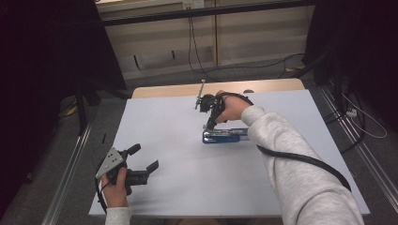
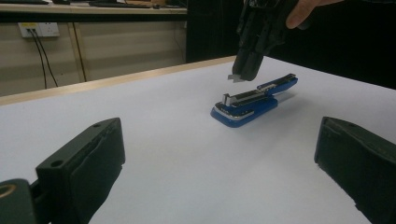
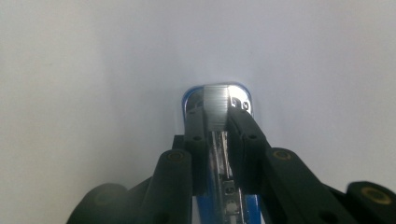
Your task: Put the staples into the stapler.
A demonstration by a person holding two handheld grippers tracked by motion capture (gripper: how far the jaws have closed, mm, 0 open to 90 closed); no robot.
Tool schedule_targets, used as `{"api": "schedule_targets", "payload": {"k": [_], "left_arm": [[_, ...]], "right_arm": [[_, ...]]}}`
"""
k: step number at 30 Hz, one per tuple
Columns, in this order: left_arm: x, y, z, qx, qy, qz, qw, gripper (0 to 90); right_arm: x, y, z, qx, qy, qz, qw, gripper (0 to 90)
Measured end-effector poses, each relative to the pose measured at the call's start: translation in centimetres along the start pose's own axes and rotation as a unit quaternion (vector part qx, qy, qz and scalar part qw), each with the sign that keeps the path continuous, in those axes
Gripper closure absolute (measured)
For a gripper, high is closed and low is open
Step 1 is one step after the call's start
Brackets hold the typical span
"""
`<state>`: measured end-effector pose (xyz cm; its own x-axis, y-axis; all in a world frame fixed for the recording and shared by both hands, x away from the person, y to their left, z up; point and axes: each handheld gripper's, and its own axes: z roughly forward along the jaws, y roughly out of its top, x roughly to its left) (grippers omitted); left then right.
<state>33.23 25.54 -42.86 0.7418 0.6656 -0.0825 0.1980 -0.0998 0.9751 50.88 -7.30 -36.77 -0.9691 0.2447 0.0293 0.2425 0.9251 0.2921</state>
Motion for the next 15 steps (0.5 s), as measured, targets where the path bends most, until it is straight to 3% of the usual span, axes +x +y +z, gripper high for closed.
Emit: {"api": "schedule_targets", "payload": {"k": [10,11,15], "left_arm": [[0.02,0.01,-0.02,0.001,0.0,0.003,1.0,1.7],[0.03,0.01,-0.01,0.002,-0.001,0.004,1.0,1.7],[0.0,0.01,-0.01,0.001,0.0,0.004,1.0,1.7]], "right_arm": [[-0.28,-0.06,0.7,0.002,0.003,-0.006,1.0,78.3],[-0.27,-0.08,0.74,0.007,0.002,0.003,1.0,78.3],[-0.39,-0.18,0.98,0.01,-0.001,-0.008,0.9999,78.3]]}}
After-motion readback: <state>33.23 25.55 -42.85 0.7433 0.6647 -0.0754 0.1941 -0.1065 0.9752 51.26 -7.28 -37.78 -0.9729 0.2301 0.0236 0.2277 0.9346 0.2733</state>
